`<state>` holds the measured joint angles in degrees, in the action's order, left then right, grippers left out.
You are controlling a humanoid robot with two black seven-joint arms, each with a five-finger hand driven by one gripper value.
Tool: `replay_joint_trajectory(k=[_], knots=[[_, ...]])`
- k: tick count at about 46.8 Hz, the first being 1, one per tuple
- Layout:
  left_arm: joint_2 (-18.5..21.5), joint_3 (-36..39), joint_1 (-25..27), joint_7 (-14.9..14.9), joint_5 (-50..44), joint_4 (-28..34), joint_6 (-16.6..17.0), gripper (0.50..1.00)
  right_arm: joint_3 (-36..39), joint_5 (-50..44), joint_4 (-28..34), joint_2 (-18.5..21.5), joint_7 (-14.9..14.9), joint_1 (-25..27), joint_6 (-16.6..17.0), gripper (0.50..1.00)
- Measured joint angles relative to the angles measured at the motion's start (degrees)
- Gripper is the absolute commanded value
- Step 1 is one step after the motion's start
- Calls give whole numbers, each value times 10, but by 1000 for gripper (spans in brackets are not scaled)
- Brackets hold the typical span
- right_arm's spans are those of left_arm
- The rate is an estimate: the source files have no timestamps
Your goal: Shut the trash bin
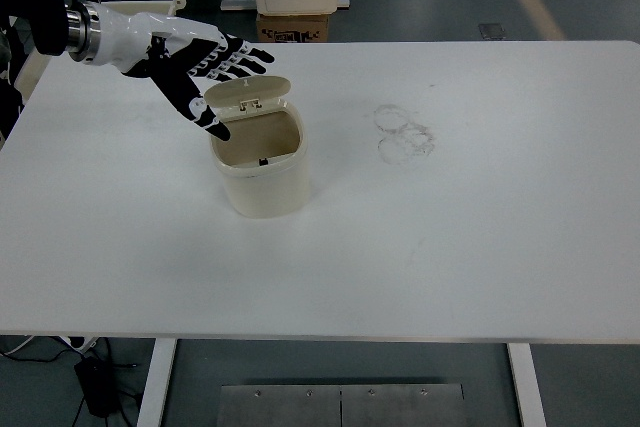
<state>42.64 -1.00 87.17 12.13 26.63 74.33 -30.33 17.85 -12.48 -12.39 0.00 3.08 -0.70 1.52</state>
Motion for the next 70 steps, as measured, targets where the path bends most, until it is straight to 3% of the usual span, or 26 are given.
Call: replay_joint_trajectory(k=[10, 36, 70], knots=[[-1, 8, -3, 0, 0, 32, 0, 1000, 0, 0, 0, 0, 0, 0, 0, 993], [-12, 40, -32, -1, 0, 42, 1, 1000, 0, 0, 0, 0, 0, 0, 0, 991], [-8, 39, -30, 0, -1, 48, 0, 1000, 0, 0, 0, 0, 0, 0, 0, 993]])
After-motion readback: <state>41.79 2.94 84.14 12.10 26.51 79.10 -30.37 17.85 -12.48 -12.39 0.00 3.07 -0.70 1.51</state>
